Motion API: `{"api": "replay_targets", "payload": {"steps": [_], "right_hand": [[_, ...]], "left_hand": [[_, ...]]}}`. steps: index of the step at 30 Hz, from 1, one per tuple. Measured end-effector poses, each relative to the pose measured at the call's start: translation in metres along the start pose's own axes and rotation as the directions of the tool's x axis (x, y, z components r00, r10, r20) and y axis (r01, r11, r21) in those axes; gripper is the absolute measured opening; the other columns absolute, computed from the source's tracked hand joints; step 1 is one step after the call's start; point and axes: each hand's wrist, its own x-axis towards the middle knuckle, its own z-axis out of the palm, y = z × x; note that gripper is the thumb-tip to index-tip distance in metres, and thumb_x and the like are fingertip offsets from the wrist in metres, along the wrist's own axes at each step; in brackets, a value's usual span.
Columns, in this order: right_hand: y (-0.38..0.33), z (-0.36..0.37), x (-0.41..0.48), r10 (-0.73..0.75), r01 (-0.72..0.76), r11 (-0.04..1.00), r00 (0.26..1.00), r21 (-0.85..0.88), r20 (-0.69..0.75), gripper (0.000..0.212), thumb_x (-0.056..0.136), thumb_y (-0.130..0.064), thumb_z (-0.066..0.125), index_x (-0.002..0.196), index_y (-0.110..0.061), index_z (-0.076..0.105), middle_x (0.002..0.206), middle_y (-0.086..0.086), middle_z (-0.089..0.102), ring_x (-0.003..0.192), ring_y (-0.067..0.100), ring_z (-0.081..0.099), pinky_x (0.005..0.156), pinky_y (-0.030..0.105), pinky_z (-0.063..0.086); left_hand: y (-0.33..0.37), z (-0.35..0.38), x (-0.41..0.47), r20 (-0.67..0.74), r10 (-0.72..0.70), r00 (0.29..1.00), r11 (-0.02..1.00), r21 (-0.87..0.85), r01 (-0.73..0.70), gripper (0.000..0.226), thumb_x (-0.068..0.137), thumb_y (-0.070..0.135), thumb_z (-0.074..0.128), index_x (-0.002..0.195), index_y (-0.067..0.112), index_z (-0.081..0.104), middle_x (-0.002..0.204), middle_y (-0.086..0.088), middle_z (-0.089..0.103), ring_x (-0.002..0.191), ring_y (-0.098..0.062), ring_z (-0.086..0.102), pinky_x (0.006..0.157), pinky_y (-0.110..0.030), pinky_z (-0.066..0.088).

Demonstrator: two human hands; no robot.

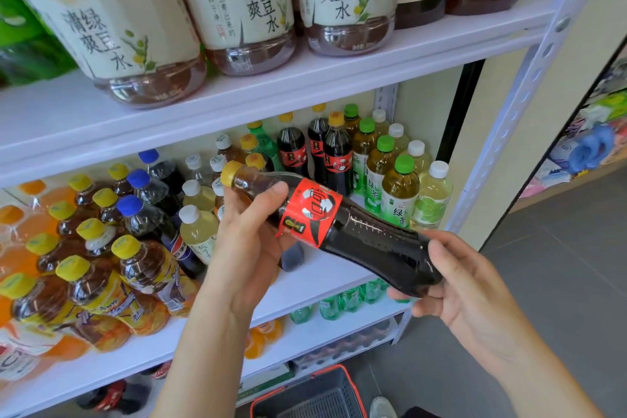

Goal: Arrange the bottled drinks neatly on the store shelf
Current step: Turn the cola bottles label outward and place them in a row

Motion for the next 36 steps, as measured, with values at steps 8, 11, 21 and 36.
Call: {"api": "replay_targets", "payload": {"steps": [8,11,21,36], "right_hand": [[0.005,0.011,-0.001,0.267,-0.279,0.956,0.955,0.092,0.127,0.059,0.075,-0.054,0.049,0.098,-0.007,0.077,0.065,0.034,0.062,0.038,0.03,0.057,0.031,0.026,0.042],[0.007,0.01,0.002,0.245,-0.247,0.968,0.968,0.039,0.047,0.059,0.08,-0.051,0.048,0.11,-0.004,0.067,0.082,0.035,0.067,0.054,0.035,0.066,0.038,0.029,0.049],[0.009,0.006,0.001,-0.051,0.071,0.951,0.996,-0.301,0.075,0.048,0.072,-0.03,0.082,0.114,-0.033,0.061,0.1,0.01,0.073,0.083,0.032,0.072,0.069,0.033,0.06],[0.022,-0.01,0.012,0.358,-0.407,0.907,0.881,0.109,0.309,0.063,0.081,-0.06,0.045,0.109,-0.01,0.074,0.08,0.031,0.066,0.042,0.026,0.057,0.037,0.026,0.044]], "left_hand": [[-0.013,0.009,-0.005,0.088,-0.04,0.995,0.998,0.058,0.035,0.08,0.067,0.011,0.084,0.134,0.016,0.042,0.111,-0.014,0.067,0.096,-0.034,0.067,0.079,-0.053,0.057],[-0.015,0.014,-0.004,-0.012,0.023,1.0,0.994,0.107,-0.022,0.091,0.06,0.025,0.086,0.137,0.019,0.038,0.103,-0.008,0.073,0.087,-0.03,0.072,0.07,-0.048,0.061],[-0.013,0.016,-0.001,0.002,0.038,0.999,0.966,0.257,-0.038,0.07,0.063,0.033,0.088,0.121,0.027,0.048,0.101,-0.001,0.073,0.09,-0.027,0.073,0.07,-0.042,0.061],[-0.025,0.016,0.003,0.178,-0.077,0.981,0.994,0.087,0.063,0.094,0.048,0.036,0.097,0.125,0.01,0.051,0.102,-0.007,0.073,0.091,-0.021,0.071,0.075,-0.031,0.057]]}}
